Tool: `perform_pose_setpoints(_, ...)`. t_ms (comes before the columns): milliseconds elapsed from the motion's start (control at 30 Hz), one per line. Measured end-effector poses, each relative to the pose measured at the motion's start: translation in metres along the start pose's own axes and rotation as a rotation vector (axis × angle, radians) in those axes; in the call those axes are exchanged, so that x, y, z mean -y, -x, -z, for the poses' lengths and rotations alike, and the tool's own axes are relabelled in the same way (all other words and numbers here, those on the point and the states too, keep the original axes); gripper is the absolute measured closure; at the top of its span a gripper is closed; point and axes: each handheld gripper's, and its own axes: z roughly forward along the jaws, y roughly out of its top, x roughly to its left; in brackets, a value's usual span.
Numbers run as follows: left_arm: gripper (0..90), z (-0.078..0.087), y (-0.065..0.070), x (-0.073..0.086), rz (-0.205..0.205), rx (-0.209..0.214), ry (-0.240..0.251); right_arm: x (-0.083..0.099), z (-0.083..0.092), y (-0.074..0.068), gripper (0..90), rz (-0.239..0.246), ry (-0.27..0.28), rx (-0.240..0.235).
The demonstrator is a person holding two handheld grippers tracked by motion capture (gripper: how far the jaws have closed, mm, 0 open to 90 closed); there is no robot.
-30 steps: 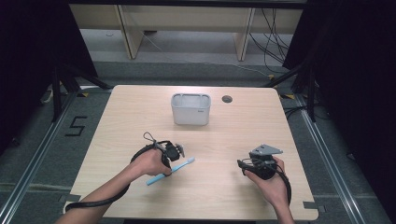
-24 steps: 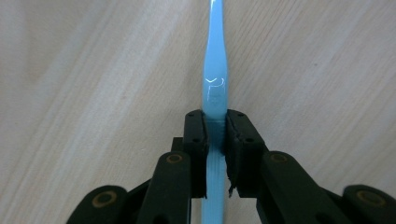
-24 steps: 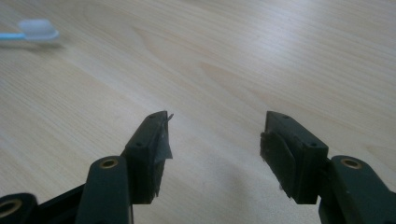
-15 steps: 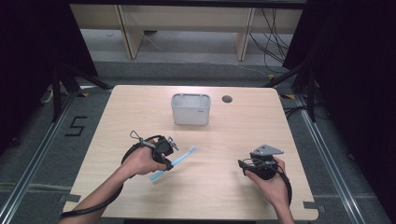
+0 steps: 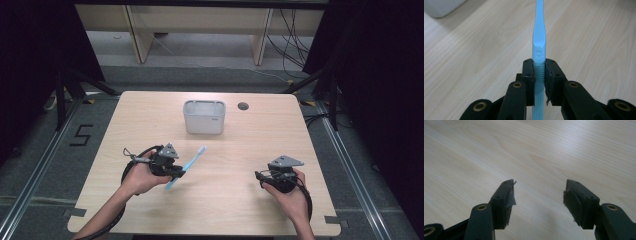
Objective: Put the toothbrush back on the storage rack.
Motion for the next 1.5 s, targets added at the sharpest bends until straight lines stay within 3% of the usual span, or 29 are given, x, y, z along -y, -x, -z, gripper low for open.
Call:
perform_pose_setpoints(133,78.7,0.003,-0.003,0.003,0.01,-0.034,0.073,0.0,0.0,0.001,41.7,0.006,-0.006,-0.003)
perform_pose_setpoints(233,78.6,0.004,-0.003,0.005,0.018,-0.044,0.135,0.001,-0.001,-0.001,41.7,-0.015,0.005,0.0)
perform_pose_setpoints(367,78.6,0.004,-0.003,0.007,0.018,-0.044,0.166,0.002,-0.002,0.001,41.7,0.026,0.018,0.007)
perform_pose_setpoints(533,78.6,0.005,-0.003,0.011,0.058,-0.063,0.27,0.002,-0.002,0.001,41.6,0.026,0.013,0.004)
perform_pose_setpoints(567,78.6,0.005,-0.003,0.011,0.058,-0.063,0.27,0.002,-0.002,0.001,41.6,0.026,0.013,0.004)
perform_pose_setpoints(600,78.6,0.007,-0.004,0.011,0.062,-0.073,0.306,0.001,-0.001,-0.001,41.6,-0.006,0.003,-0.004)
perform_pose_setpoints(700,78.6,0.008,-0.006,0.011,0.057,-0.057,0.325,0.002,-0.002,-0.002,41.6,-0.004,0.006,-0.007)
perform_pose_setpoints(733,78.6,0.009,-0.006,0.011,0.057,-0.068,0.334,0.002,-0.003,0.0,41.5,0.018,0.014,0.001)
perform_pose_setpoints(800,78.6,0.01,-0.006,0.011,0.058,-0.073,0.35,0.002,-0.004,0.0,41.4,0.016,0.014,-0.003)
perform_pose_setpoints(867,78.6,0.011,-0.007,0.011,0.063,-0.078,0.365,0.002,-0.003,-0.001,41.4,0.01,0.011,-0.004)
perform_pose_setpoints(900,78.6,0.012,-0.008,0.011,0.065,-0.091,0.375,0.003,-0.004,-0.004,41.4,-0.024,0.011,-0.005)
perform_pose_setpoints(1000,78.6,0.013,-0.009,0.009,0.074,-0.106,0.438,0.003,-0.003,-0.001,41.3,0.012,0.013,-0.002)
perform_pose_setpoints(1167,78.6,0.014,-0.011,0.006,0.066,-0.126,0.501,0.002,-0.003,-0.001,41.2,0.004,0.019,-0.007)
perform_pose_setpoints(1500,78.6,0.015,-0.019,0.001,0.068,-0.146,0.548,0.003,-0.004,-0.001,41.2,0.007,0.021,-0.009)
